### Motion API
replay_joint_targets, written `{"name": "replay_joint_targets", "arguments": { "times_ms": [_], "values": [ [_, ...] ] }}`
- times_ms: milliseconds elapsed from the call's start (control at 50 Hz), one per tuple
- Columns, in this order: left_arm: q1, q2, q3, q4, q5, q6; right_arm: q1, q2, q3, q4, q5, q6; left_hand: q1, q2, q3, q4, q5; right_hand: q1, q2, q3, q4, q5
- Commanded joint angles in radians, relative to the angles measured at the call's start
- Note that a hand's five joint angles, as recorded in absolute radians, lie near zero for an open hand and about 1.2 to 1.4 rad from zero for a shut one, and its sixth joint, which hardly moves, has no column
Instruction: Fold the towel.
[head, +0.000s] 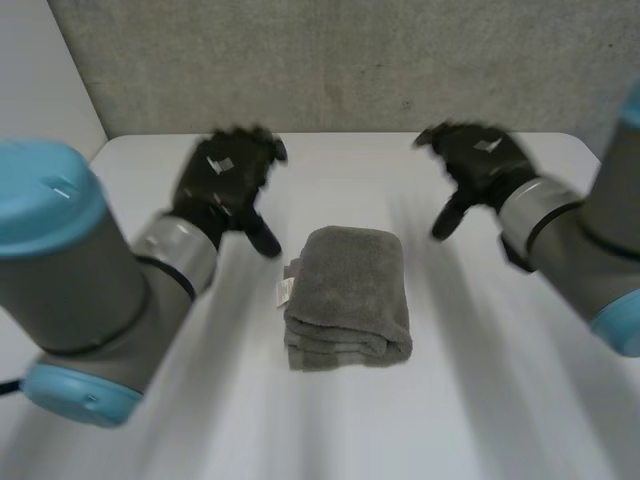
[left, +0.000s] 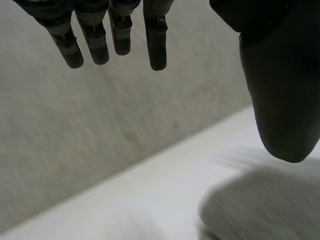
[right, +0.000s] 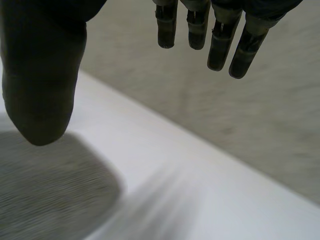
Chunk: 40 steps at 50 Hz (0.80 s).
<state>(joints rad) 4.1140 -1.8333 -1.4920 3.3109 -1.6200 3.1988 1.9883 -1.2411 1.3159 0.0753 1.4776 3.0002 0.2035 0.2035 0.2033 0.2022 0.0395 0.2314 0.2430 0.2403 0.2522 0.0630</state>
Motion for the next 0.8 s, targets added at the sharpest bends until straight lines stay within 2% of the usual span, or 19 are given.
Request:
{"name": "replay_joint_targets", "arguments": {
  "times_ms": [20, 120, 240, 540, 800],
  "values": [
    [0.077, 0.111, 0.118, -0.096, -0.006, -0.010, -0.060, -0.123, -0.014, 0.000, 0.173, 0.000, -0.016, -0.016, -0.016, -0.015, -0.027, -0.057, -0.068, -0.066, -0.078, -0.063],
    [0.144, 0.120, 0.223, -0.261, -0.009, -0.060, -0.101, -0.152, -0.026, 0.012, 0.159, -0.003, -0.008, -0.008, -0.007, -0.006, -0.018, -0.057, -0.068, -0.066, -0.078, -0.063],
    [0.167, 0.112, 0.236, -0.333, -0.009, -0.099, -0.126, -0.150, -0.055, 0.079, 0.148, -0.003, -0.008, -0.008, -0.007, -0.006, -0.018, -0.057, -0.068, -0.066, -0.078, -0.063],
    [0.169, 0.106, 0.202, -0.333, -0.044, -0.097, -0.123, -0.138, -0.067, 0.104, 0.153, -0.006, -0.005, -0.005, -0.005, -0.003, -0.015, -0.057, -0.068, -0.066, -0.078, -0.063],
    [0.167, 0.114, 0.202, -0.333, -0.041, -0.097, -0.123, -0.138, -0.069, 0.107, 0.138, -0.020, -0.002, -0.002, -0.002, 0.000, -0.012, -0.057, -0.068, -0.066, -0.078, -0.063]
  ]
}}
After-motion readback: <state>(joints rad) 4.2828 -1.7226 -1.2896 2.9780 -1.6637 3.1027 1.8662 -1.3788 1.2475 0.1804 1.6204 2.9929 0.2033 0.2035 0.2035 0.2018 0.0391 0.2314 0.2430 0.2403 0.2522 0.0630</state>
